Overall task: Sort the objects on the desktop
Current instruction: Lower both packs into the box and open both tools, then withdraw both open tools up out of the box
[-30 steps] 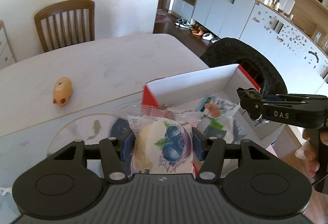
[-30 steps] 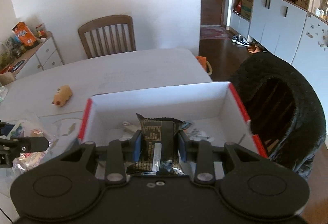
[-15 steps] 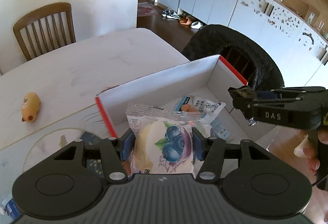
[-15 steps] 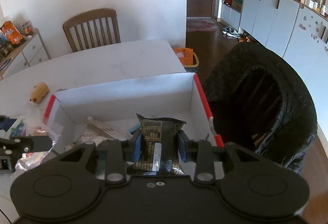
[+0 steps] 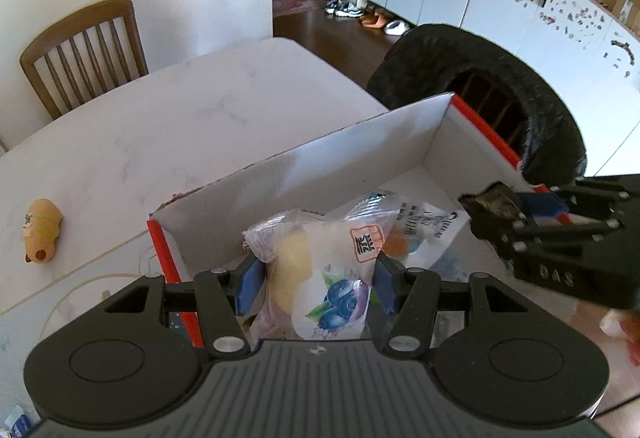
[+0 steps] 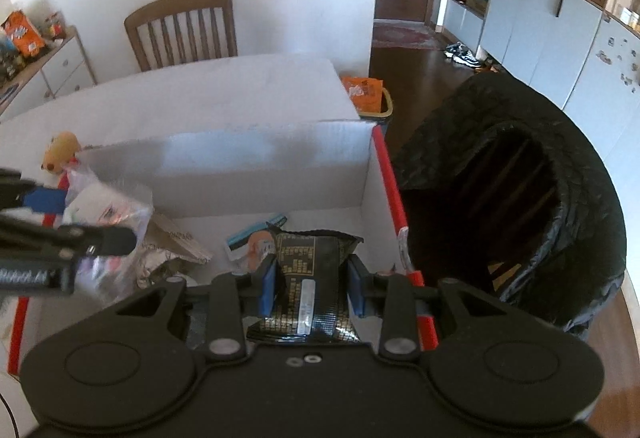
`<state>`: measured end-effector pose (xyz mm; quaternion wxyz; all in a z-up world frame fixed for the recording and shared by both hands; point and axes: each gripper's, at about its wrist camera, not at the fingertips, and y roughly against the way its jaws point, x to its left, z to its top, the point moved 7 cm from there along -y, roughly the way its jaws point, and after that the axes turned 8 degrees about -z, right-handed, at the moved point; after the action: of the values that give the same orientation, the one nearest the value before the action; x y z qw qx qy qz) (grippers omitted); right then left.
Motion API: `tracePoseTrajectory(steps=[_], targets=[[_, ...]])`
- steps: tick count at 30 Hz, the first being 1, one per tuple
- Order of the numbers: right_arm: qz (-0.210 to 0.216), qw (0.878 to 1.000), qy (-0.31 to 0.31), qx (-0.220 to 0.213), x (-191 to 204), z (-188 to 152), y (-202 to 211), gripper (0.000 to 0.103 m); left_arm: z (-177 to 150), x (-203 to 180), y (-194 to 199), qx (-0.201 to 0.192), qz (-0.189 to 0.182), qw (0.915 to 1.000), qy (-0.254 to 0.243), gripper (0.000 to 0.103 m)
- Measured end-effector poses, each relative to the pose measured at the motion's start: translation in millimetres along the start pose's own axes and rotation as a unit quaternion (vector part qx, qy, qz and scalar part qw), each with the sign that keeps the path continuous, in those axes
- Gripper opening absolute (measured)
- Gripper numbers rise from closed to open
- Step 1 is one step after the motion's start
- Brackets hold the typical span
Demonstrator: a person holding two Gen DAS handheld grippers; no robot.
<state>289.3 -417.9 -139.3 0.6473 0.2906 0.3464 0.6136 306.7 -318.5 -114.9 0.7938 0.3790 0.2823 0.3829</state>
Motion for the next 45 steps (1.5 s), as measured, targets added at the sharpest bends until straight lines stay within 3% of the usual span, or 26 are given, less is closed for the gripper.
tracePoseTrajectory(steps=[19, 31, 34, 36, 39, 45], targets=[[0.029, 0.996, 0.07, 0.043, 16.7, -37.9, -16.5, 0.033, 3.4, 8.6, -37.0, 0.036, 0.012, 0.9993, -0.005, 0.055], [0.026, 0.996, 0.074, 0.052, 16.2, -45.7, -19.0, 0.037, 0.7, 5.8, -38.4, 0.039, 0.01, 0.999, -0.019, 0.055], [0.024, 0.995, 0.079, 0.048, 15.6, -45.9, -17.2, 0.038, -0.8, 5.2, -37.0, 0.037, 0.008, 0.9991, -0.019, 0.061], [0.023, 0.995, 0.084, 0.044, 15.2, -45.6, -14.3, 0.04, -1.2, 4.6, -34.8, 0.033, 0.002, 0.9993, -0.017, 0.063], [0.02, 0.995, 0.087, 0.036, 12.3, -44.6, -9.1, 0.052, -1.1, 2.8, -31.9, 0.028, 0.0, 0.9994, -0.02, 0.065], [0.018, 0.996, 0.084, 0.023, 9.7, -38.6, 1.2, 0.054, -0.2, 0.0, -24.5, 0.02, -0.003, 0.9995, -0.025, 0.068]])
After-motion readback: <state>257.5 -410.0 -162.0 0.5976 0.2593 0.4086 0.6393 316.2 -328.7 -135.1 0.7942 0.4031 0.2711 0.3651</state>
